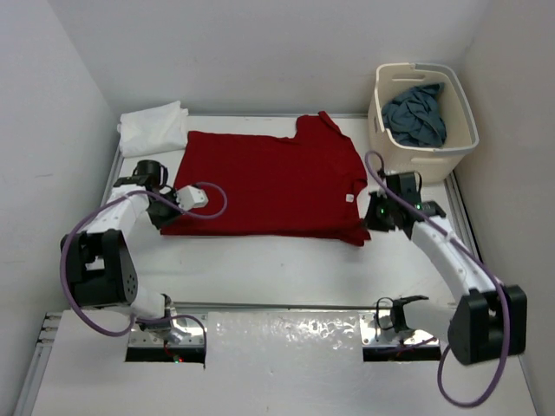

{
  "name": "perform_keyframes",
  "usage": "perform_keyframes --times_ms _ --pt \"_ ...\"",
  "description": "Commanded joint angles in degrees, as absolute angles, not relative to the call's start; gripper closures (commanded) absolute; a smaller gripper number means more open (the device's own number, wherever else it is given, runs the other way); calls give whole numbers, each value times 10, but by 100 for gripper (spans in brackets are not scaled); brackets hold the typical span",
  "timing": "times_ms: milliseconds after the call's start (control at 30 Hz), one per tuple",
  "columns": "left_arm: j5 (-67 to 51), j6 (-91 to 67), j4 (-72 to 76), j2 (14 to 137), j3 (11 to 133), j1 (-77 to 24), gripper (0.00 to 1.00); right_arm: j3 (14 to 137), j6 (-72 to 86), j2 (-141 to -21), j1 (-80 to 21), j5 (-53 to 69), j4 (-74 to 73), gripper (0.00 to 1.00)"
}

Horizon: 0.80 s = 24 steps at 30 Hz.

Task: Fold and stack the t-shirts
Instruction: Flatten out the tshirt

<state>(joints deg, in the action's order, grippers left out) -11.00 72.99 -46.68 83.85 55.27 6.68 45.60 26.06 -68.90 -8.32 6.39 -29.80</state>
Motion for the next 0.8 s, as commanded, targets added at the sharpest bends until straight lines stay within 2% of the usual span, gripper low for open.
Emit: perform_keyframes --times_ms 0,67,133,167,200,233,267,300,333,400,433,467,500,533,567,600,667,767 --pt "-119 705 -486 805 566 64 100 389 253 -610 -81 81 -351 100" --pt "-126 659 -458 811 606 64 100 378 261 -601 -81 95 -329 100" --pt "-139 611 -417 851 661 62 100 432 246 -666 -77 93 -302 100" --pt "-142 556 -415 878 760 61 100 554 237 -712 -70 96 -299 100" --pt "-149 526 -421 948 826 59 100 636 217 -823 -66 97 -313 100" --pt "-151 462 -444 986 909 57 100 737 211 -882 -62 82 -333 100" --pt "-147 430 -455 1062 1083 58 100 954 210 -990 -49 73 -382 100" --pt "-143 399 -463 1097 1166 59 100 1062 224 -1038 -42 65 -402 100" --pt "-136 356 -468 1124 1326 59 100 1280 235 -1080 -35 55 -420 100" --pt "-114 327 -448 1171 1430 58 100 1460 269 -1156 -15 40 -457 100" --pt "-109 322 -392 1165 1439 58 100 1503 279 -1149 -7 33 -448 100" --pt "-97 320 -348 1121 1403 59 100 1465 287 -1122 -2 26 -400 100" --pt "-94 319 -295 1088 1355 59 100 1397 287 -1024 -2 19 -351 100" --pt "-96 323 -191 1026 1248 58 100 1218 285 -967 -3 1 -237 100" --pt "-104 328 -159 1009 1214 58 100 1140 286 -920 -3 -4 -197 100" --pt "-112 335 -170 1006 1210 55 100 1092 280 -861 -2 -20 -180 100" --pt "-140 337 -205 1014 1237 54 100 1017 253 -830 -3 -40 -201 100" --pt "-156 359 -211 980 1161 54 100 904 249 -767 -3 -31 -206 100"
